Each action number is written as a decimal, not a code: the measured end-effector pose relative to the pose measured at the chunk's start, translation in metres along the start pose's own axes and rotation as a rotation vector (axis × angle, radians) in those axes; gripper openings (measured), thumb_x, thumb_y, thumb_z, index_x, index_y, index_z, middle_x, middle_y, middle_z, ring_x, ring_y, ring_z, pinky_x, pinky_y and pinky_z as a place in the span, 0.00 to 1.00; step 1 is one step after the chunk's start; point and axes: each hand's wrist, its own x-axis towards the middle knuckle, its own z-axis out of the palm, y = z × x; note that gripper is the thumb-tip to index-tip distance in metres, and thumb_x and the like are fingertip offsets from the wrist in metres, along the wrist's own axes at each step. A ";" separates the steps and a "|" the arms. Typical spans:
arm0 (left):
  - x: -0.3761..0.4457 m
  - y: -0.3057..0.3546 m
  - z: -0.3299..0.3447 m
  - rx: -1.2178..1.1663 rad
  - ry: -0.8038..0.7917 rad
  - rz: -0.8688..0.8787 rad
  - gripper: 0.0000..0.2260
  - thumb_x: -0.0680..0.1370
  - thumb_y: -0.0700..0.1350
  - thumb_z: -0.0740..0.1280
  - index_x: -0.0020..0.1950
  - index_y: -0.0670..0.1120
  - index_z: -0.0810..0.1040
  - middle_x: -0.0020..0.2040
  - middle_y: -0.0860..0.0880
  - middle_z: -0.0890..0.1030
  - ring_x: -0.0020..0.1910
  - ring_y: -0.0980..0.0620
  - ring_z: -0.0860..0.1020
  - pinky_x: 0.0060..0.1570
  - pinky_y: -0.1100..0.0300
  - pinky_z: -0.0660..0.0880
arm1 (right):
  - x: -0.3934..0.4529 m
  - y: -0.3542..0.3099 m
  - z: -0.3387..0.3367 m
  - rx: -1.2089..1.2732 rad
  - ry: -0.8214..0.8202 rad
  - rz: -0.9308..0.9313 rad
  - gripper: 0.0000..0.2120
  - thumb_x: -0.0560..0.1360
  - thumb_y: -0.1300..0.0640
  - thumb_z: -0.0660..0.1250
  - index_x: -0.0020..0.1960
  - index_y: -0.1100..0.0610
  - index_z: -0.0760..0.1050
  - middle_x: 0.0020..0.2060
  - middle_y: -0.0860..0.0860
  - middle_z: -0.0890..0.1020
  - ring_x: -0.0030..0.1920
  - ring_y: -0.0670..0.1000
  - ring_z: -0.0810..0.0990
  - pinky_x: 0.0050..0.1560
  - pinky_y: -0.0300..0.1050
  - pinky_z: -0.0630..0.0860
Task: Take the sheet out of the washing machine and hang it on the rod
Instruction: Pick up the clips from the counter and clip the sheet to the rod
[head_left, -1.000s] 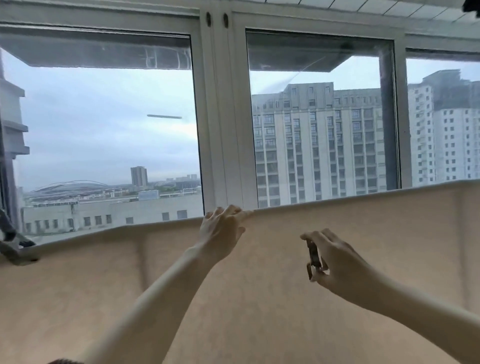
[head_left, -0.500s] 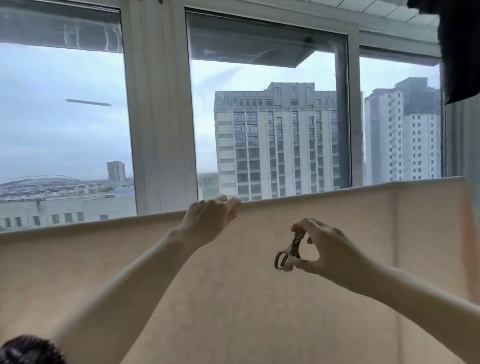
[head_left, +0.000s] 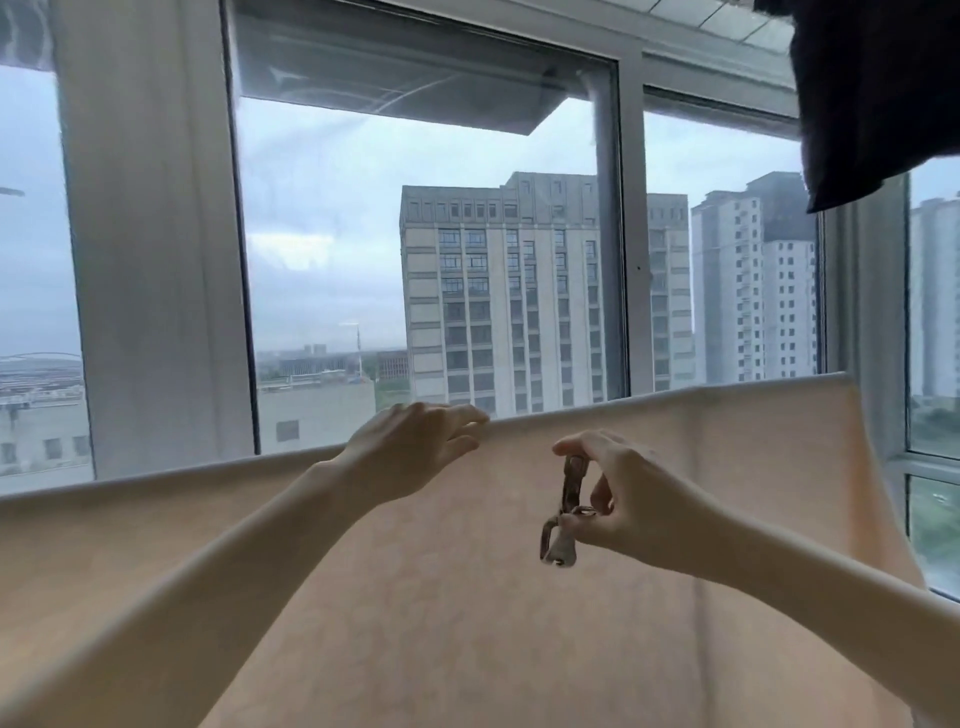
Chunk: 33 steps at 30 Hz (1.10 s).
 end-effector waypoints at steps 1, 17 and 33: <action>0.009 0.004 0.005 -0.011 -0.012 -0.007 0.17 0.79 0.54 0.62 0.68 0.55 0.72 0.60 0.52 0.80 0.54 0.51 0.80 0.48 0.58 0.75 | 0.000 0.010 -0.004 0.013 -0.008 0.009 0.30 0.68 0.52 0.74 0.67 0.52 0.68 0.54 0.43 0.73 0.41 0.42 0.77 0.42 0.28 0.69; 0.137 0.144 0.077 0.153 -0.069 -0.148 0.18 0.81 0.59 0.50 0.70 0.60 0.67 0.62 0.52 0.79 0.56 0.46 0.77 0.44 0.56 0.64 | -0.041 0.195 -0.113 -0.111 0.096 -0.103 0.31 0.65 0.46 0.75 0.65 0.50 0.69 0.56 0.40 0.75 0.48 0.41 0.75 0.45 0.29 0.68; 0.243 0.221 0.128 0.117 -0.283 -0.202 0.15 0.78 0.64 0.55 0.60 0.59 0.69 0.50 0.53 0.79 0.46 0.49 0.76 0.41 0.55 0.66 | -0.049 0.326 -0.207 -0.208 0.101 -0.138 0.26 0.64 0.49 0.78 0.57 0.47 0.71 0.54 0.39 0.78 0.52 0.45 0.78 0.53 0.44 0.74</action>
